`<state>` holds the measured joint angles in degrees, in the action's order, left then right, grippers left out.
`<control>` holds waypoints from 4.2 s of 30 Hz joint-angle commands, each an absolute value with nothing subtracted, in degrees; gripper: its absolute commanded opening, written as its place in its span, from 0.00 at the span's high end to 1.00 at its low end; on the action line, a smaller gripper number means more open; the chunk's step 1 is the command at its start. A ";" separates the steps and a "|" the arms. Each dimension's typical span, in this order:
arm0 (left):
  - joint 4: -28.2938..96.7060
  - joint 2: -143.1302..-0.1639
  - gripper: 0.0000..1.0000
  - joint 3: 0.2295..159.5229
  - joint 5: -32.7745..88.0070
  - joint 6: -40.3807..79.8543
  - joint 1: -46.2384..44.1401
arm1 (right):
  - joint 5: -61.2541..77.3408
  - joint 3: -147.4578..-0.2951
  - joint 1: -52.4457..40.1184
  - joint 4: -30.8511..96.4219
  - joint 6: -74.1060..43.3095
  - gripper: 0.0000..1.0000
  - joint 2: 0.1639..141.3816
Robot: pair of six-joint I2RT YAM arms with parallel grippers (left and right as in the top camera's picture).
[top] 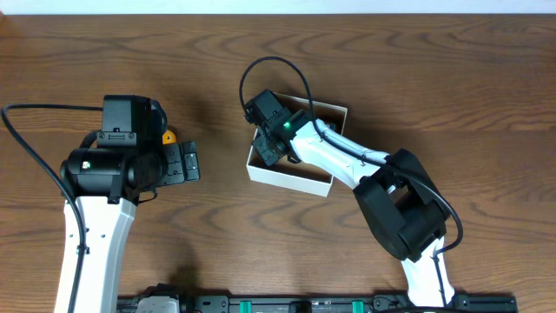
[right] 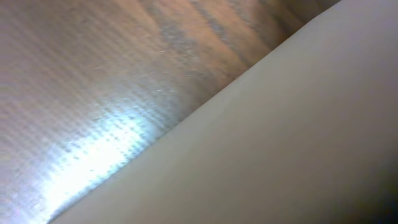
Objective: Pack container
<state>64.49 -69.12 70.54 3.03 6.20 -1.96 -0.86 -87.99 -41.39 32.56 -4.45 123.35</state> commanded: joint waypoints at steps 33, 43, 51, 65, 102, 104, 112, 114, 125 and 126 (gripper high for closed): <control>64.64 -69.23 0.02 71.70 3.25 6.31 -2.02 | -5.30 -92.40 -20.75 74.35 -29.17 0.27 100.77; 64.66 -69.23 0.02 71.70 3.25 6.31 -2.02 | -2.46 -80.53 -22.48 71.64 -26.50 0.19 100.77; 64.66 -69.23 0.02 71.70 3.25 6.31 -2.02 | 0.73 -70.74 -22.48 57.82 -23.88 0.17 100.77; 64.66 -69.23 0.02 71.70 3.25 6.31 -2.02 | 0.71 -62.85 -22.68 40.25 -23.07 0.16 100.95; 64.64 -69.23 0.02 71.70 3.25 6.31 -2.02 | 0.43 -90.96 -28.93 44.62 -14.06 0.99 93.45; 64.66 -69.23 0.02 71.70 3.25 6.31 -2.02 | 1.15 -90.96 -31.29 42.44 -14.06 0.99 94.65; 64.66 -69.23 0.02 71.70 3.25 6.31 -2.02 | 1.21 -90.96 -38.04 37.28 -14.06 0.99 103.66; 64.66 -69.23 0.02 71.70 3.25 6.31 -2.02 | 1.91 -90.96 -38.63 36.12 -14.04 0.99 105.60; 64.69 -69.23 0.02 71.70 3.25 6.31 -2.02 | 7.16 -90.96 -39.20 31.55 -13.56 0.99 113.12; 64.69 -69.23 0.02 71.70 3.25 6.31 -2.02 | 7.16 -90.96 -39.18 31.68 -13.56 0.99 113.78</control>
<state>64.49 -69.12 70.57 3.03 6.20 -1.96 6.02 -90.91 -38.83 31.83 -14.41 111.72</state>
